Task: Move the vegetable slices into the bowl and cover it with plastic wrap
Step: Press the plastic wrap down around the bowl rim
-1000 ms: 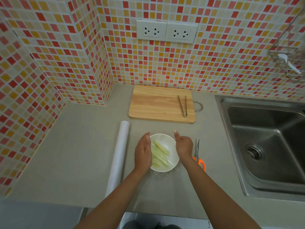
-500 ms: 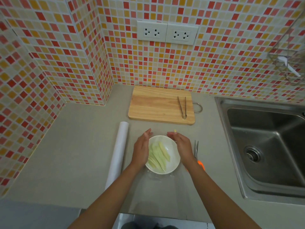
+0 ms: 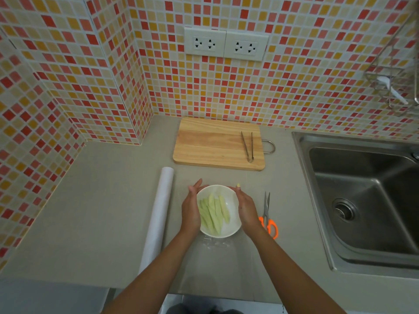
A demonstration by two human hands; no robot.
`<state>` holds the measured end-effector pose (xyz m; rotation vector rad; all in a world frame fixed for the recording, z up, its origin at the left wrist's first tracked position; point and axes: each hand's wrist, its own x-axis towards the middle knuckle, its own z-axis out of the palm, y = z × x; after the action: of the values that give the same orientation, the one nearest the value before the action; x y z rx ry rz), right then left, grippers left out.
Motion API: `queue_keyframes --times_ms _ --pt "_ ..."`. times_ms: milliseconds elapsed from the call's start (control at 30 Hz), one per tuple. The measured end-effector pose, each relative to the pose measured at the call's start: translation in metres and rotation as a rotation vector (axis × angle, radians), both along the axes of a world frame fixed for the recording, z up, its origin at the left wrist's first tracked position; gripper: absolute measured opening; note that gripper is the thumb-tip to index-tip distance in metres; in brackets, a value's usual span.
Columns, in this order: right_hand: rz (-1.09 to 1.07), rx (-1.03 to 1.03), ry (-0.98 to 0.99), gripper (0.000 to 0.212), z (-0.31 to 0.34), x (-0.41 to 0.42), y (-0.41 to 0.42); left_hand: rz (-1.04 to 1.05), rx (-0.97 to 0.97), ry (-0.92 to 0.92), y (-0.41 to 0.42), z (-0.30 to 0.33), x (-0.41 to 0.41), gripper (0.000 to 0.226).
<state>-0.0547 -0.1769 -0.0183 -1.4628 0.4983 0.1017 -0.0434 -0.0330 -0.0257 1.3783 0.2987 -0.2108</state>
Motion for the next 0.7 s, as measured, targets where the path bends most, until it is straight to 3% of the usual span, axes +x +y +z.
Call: queue_keyframes --times_ms 167,267,367,500,600,700 --pt "-0.076 0.029 0.026 0.034 -0.005 -0.008 0.007 -0.150 0.048 0.041 0.009 -0.002 0.017 0.077" --pt "-0.158 -0.019 0.028 0.037 -0.008 -0.010 0.006 -0.254 0.219 -0.007 0.013 0.000 0.027 0.092" --pt "-0.204 -0.082 -0.023 0.037 0.000 -0.002 0.003 -0.157 0.288 -0.087 0.015 0.007 0.029 0.080" --pt "-0.074 -0.020 -0.055 0.040 0.007 0.013 -0.001 0.123 0.149 -0.076 0.017 0.010 0.010 0.076" --pt "0.005 0.021 0.021 0.039 0.003 0.013 0.001 0.055 -0.041 0.033 0.010 0.005 -0.005 0.072" --pt "-0.110 0.025 0.039 0.033 -0.002 0.008 0.002 -0.042 -0.091 0.085 0.005 0.006 0.005 0.069"
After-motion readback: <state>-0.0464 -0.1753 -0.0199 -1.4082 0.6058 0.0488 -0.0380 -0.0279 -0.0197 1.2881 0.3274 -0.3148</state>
